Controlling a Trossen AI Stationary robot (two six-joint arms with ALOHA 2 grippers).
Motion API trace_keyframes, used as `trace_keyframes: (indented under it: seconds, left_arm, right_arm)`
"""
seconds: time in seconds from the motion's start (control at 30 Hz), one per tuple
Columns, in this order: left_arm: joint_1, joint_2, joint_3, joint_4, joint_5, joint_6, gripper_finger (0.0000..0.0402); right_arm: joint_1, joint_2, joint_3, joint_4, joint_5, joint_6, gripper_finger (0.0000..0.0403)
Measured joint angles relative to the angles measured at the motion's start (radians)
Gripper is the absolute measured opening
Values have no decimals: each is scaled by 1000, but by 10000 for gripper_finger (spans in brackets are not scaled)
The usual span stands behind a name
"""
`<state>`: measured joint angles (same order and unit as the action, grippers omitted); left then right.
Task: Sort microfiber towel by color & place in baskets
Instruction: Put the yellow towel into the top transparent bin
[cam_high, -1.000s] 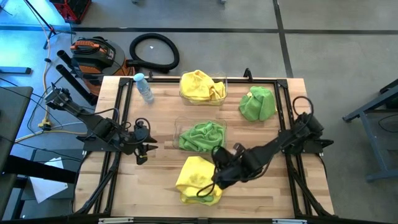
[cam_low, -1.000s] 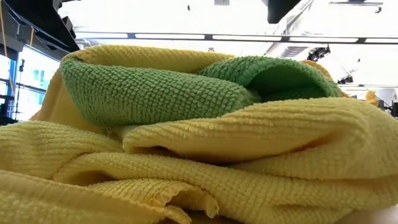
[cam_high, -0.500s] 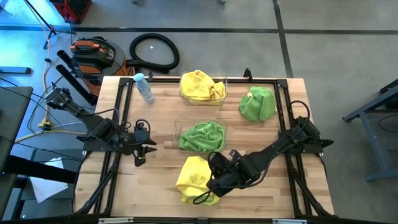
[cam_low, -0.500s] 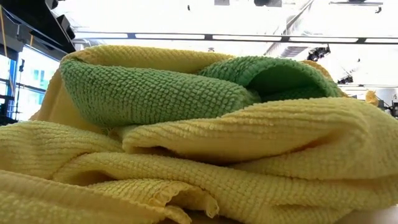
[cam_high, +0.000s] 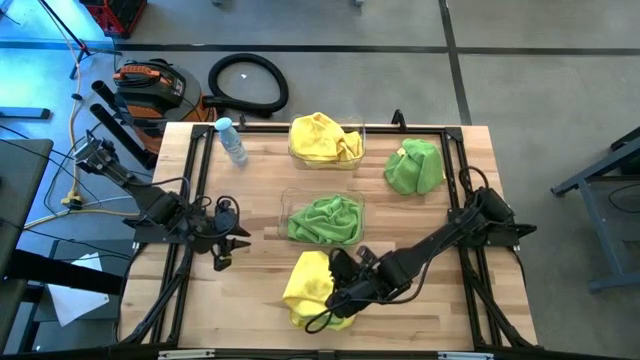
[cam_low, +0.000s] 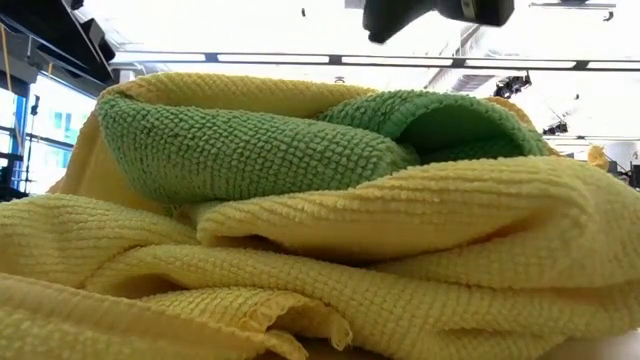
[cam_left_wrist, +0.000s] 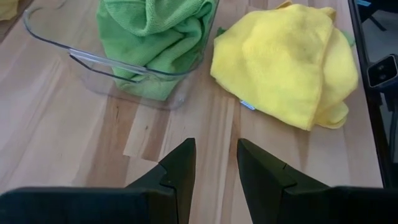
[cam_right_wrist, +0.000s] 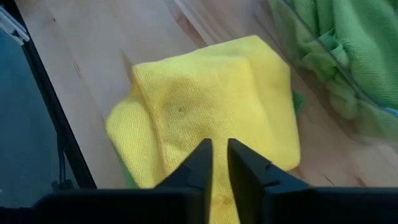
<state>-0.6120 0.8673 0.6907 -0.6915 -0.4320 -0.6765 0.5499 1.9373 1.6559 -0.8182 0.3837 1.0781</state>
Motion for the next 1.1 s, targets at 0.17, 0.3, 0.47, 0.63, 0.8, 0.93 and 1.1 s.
trace_keyframes:
  seconds: [0.17, 0.3, 0.47, 0.63, 0.8, 0.93, 1.1]
  left_arm:
    - [-12, 0, 0, 0, 0, -3, 106]
    - [-12, 0, 0, 0, -2, -3, 106]
    - [-12, 0, 0, 0, -2, -11, 106]
    - [-12, 0, 0, 0, -2, -12, 106]
    - [-12, 0, 0, 1, -13, -22, 106]
    - [-11, 0, 0, 2, -23, -30, 106]
    - [-11, 0, 0, 2, -24, -30, 106]
  right_arm:
    - [0, 0, -55, 51, -3, -92, 117]
    - [0, 0, -120, 171, -9, -221, 167]
    - [-1, -1, -211, 343, -28, -305, 202]
    - [-2, -1, -249, 374, -28, -320, 204]
    - [-6, 33, -248, 373, -30, -362, 198]
    - [-17, 79, -248, 389, -53, -351, 190]
    - [-23, 97, -248, 391, -90, -276, 159]
